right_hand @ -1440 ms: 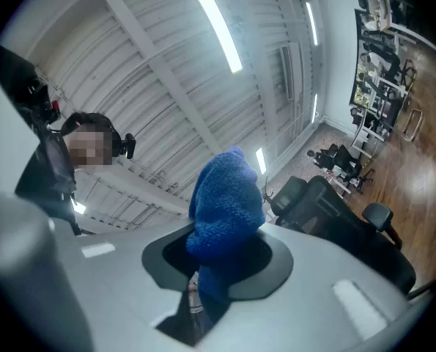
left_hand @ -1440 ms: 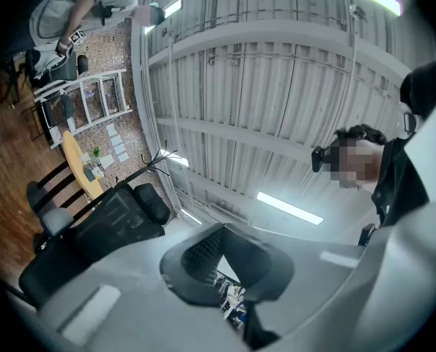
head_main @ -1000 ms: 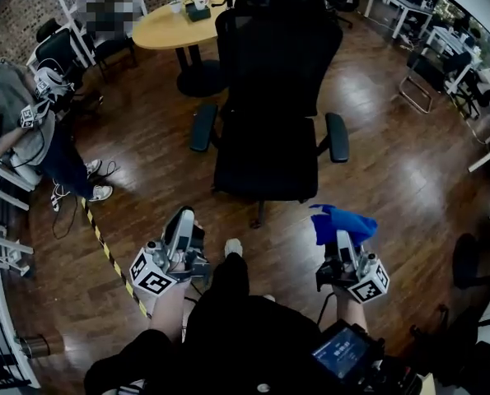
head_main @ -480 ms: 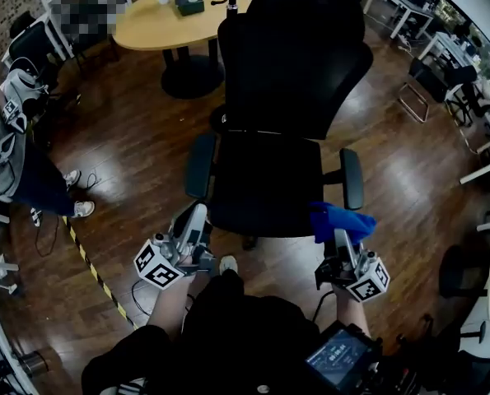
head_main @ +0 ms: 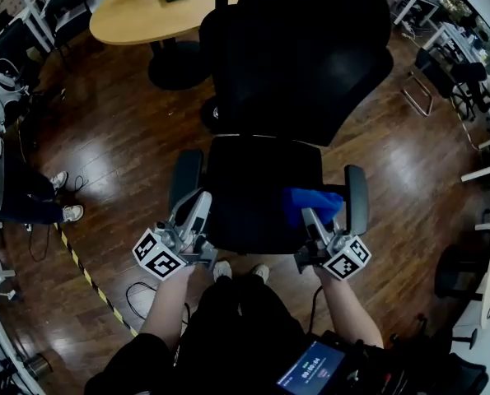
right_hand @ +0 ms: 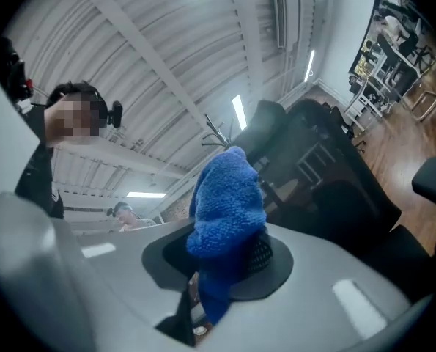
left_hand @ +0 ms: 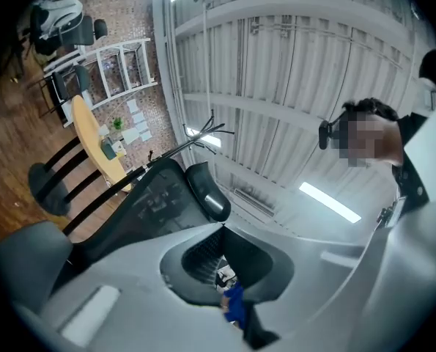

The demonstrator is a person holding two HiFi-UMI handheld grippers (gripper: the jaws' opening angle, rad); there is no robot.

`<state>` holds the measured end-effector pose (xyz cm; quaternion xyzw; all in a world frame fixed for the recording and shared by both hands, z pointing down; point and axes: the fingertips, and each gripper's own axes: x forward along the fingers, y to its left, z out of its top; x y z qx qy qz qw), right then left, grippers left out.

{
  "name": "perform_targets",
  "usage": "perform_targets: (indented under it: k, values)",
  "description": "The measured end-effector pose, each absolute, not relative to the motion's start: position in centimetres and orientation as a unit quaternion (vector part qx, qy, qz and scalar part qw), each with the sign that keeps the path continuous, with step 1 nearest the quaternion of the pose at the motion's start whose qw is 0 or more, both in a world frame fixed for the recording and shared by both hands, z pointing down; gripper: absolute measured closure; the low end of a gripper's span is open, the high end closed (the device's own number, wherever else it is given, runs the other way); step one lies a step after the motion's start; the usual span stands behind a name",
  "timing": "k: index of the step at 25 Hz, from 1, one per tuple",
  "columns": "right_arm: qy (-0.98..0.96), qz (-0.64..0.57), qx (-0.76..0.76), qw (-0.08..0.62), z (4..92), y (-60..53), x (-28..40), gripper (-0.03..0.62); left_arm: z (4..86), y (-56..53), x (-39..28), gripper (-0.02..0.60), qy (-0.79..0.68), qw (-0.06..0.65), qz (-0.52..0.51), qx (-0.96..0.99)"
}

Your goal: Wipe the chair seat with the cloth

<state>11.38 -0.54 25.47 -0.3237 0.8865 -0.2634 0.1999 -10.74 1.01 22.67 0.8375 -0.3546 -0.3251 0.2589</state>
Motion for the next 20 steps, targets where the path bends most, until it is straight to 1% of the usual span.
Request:
perform_targets:
  k: [2,8,11,14,17,20]
  values:
    - [0.891,-0.278,-0.321,0.160,29.9,-5.1,9.5,0.520,24.7,-0.4,-10.3,0.589,-0.359,0.270,-0.324,0.832]
    - [0.894,-0.317,-0.318,0.012,46.4,-18.1,0.4,0.519,30.9,-4.5,-10.9,0.589,-0.389,0.303,-0.315,0.811]
    - [0.877,-0.332,-0.343,-0.048,53.1,-22.2,-3.3,0.519,34.0,-5.7,-11.8,0.589,-0.410,0.333,-0.308,0.791]
    - [0.871,-0.319,-0.356,-0.115,58.2,-24.7,-6.1,0.519,35.9,-6.1,-12.3,0.589,-0.415,0.349,-0.311,0.780]
    - [0.874,-0.314,-0.346,-0.134,60.9,-26.1,-8.7,0.519,36.2,-6.0,-11.9,0.589,-0.401,0.365,-0.328,0.774]
    - [0.876,-0.303,-0.339,-0.161,63.1,-26.2,-10.7,0.519,36.9,-6.1,-11.2,0.589,-0.403,0.373,-0.307,0.777]
